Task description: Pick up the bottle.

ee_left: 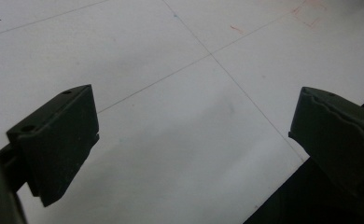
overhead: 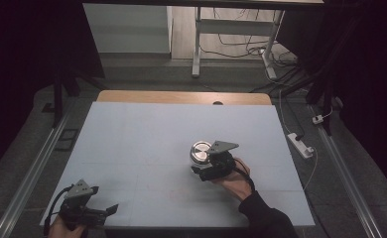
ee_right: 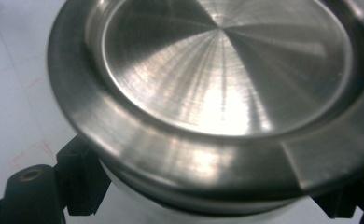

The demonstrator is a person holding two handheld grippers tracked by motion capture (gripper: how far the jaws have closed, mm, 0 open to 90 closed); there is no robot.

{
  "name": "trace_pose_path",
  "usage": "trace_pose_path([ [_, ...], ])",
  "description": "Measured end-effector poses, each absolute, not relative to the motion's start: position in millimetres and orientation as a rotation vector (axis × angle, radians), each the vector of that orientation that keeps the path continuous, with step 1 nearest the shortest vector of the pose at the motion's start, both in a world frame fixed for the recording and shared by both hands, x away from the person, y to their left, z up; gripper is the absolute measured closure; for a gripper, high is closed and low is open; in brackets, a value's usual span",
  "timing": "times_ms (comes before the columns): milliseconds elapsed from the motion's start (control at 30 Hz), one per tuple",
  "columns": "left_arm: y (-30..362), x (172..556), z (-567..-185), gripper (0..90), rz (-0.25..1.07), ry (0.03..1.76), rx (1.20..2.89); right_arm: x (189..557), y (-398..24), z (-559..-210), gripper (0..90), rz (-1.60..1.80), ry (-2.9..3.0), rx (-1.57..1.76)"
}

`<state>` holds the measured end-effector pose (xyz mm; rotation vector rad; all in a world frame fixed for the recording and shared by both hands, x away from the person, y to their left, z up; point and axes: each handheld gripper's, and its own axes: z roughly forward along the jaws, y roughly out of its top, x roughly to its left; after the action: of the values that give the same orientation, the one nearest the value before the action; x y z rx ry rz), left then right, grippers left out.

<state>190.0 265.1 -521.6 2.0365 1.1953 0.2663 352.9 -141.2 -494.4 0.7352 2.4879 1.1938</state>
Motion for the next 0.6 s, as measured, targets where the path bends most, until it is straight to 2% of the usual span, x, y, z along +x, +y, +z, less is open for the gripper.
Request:
trace_pose_path([
  [600,263.7,190.0,-521.4,2.1,0.27,1.188,2.049,331.9,-127.4,-476.8,15.2,1.232,2.517,0.656],
])
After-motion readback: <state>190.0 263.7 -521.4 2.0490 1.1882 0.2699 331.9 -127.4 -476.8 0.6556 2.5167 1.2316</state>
